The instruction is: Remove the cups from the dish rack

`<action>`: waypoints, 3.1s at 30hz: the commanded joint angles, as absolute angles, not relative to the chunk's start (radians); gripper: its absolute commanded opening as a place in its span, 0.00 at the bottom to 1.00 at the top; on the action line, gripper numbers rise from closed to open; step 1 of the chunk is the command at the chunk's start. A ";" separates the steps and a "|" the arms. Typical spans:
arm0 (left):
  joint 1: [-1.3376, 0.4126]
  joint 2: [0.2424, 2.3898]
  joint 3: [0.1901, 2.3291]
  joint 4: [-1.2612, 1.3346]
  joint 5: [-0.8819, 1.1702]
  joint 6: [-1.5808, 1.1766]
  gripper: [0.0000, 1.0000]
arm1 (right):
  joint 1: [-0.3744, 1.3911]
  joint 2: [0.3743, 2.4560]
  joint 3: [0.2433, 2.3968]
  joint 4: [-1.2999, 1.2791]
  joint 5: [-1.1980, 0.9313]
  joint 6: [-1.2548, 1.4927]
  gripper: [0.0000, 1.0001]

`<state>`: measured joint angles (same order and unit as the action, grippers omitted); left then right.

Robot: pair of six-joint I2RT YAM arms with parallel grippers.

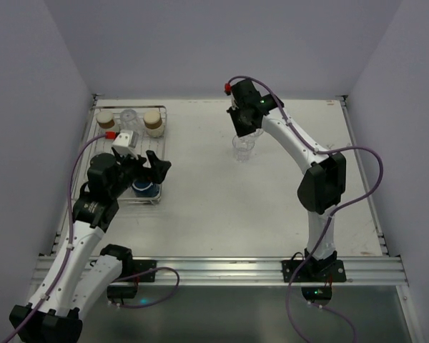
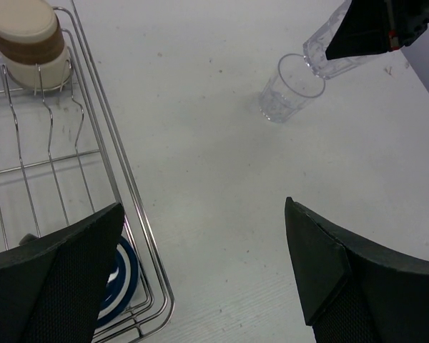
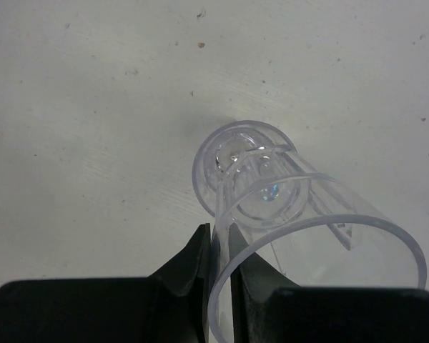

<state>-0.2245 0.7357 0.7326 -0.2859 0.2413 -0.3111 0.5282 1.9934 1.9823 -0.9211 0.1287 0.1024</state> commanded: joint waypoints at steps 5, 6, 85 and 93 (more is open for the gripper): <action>-0.244 0.707 0.732 -0.305 0.199 -0.278 0.96 | 0.520 2.055 2.118 -1.042 0.113 0.028 0.00; -0.244 0.707 0.732 -0.305 0.196 -0.276 0.96 | 0.520 2.065 2.118 -1.040 0.117 0.026 0.00; -0.075 1.042 0.630 -0.403 -0.532 -0.690 0.81 | 0.543 1.399 1.264 -0.219 -0.290 0.310 0.76; -0.075 1.031 0.644 -0.391 -0.511 -0.683 0.52 | 0.548 1.391 1.259 -0.204 -0.298 0.319 0.76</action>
